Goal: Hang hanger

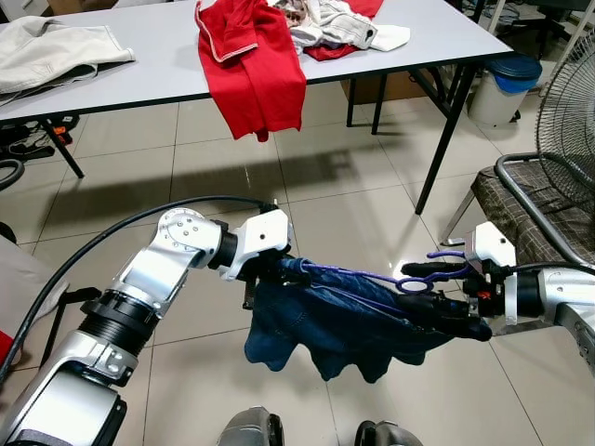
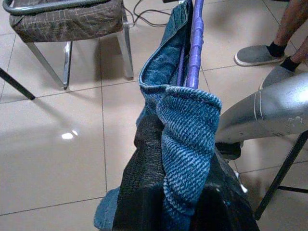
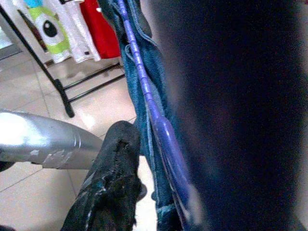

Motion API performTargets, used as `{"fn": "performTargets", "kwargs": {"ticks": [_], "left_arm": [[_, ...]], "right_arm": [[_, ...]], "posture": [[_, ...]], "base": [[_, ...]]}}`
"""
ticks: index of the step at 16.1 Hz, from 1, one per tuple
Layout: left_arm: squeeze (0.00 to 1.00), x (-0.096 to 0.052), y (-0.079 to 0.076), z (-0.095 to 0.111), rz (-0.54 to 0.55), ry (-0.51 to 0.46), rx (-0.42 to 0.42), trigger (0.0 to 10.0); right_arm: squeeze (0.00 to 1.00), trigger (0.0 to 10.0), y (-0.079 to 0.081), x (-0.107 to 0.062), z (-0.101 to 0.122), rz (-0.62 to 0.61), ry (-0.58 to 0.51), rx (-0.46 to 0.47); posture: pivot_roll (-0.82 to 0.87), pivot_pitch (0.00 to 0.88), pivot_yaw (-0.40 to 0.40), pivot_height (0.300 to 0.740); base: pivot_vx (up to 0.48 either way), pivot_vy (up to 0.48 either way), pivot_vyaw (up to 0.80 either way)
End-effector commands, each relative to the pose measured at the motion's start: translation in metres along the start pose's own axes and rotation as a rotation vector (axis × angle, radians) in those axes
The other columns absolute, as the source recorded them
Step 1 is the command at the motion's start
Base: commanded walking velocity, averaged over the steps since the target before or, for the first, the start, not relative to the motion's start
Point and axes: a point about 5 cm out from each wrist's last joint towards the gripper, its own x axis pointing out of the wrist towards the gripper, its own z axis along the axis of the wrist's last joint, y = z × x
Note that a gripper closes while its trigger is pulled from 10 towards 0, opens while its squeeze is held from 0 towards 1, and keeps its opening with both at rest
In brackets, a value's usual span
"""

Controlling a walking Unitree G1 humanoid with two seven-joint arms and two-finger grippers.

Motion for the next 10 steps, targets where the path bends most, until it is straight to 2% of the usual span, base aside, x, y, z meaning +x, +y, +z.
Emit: {"fn": "performTargets", "kwargs": {"ticks": [1, 8, 9, 10], "left_arm": [[0.00, -0.007, 0.005, 0.013, 0.017, -0.042, 0.042, 0.0], [0.00, -0.012, 0.006, 0.023, 0.008, -0.112, 0.012, 0.0], [0.00, -0.013, 0.006, 0.023, 0.008, -0.113, 0.009, 0.0], [0.00, -0.013, 0.006, 0.023, 0.008, -0.114, 0.007, 0.0]], "right_arm": [[0.00, 0.0, 0.001, -0.002, 0.002, 0.024, -0.003, 0.000], [0.00, 0.0, 0.001, -0.009, 0.001, 0.031, 0.019, 0.005], [0.00, 3.6, 0.000, -0.011, 0.002, 0.024, 0.019, 0.000], [0.00, 3.6, 0.000, -0.011, 0.002, 0.022, 0.019, -0.002]], "posture": [[-0.01, 0.074, 0.061, 0.740], [-0.01, 0.080, 0.059, 0.740], [-0.01, 0.081, 0.060, 0.740], [-0.01, 0.082, 0.060, 0.740]], "base": [[0.000, 0.000, 0.00], [0.000, 0.000, 0.00], [0.000, 0.000, 0.00], [0.000, 0.000, 0.00]]}}
